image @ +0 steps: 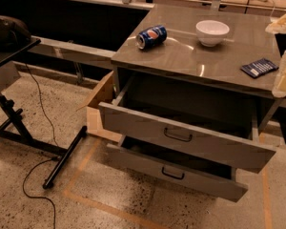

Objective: Place rxbar blueberry into white bowl

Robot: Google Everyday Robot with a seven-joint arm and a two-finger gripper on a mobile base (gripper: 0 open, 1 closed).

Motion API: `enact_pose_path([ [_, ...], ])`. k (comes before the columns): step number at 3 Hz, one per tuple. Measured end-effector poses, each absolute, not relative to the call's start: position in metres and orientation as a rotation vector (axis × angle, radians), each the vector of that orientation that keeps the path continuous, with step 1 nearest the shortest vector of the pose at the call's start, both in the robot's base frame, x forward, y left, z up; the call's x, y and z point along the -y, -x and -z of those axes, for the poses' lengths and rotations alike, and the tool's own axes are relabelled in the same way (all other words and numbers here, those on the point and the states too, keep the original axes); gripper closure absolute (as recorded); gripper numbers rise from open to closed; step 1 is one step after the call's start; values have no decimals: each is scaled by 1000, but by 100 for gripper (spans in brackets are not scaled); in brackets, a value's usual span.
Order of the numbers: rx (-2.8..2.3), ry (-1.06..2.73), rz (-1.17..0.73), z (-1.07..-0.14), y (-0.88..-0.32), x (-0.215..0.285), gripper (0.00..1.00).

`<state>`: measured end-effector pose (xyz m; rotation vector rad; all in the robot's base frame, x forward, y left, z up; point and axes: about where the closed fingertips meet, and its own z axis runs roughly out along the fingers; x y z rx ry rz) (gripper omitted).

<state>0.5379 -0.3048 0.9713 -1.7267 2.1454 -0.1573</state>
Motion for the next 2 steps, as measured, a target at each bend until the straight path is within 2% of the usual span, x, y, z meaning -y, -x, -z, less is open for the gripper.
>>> enact_pose_path([
  [1, -2132, 1818, 164, -937, -604, 343, 0],
  [2, -2128, 1814, 170, -935, -607, 343, 0],
])
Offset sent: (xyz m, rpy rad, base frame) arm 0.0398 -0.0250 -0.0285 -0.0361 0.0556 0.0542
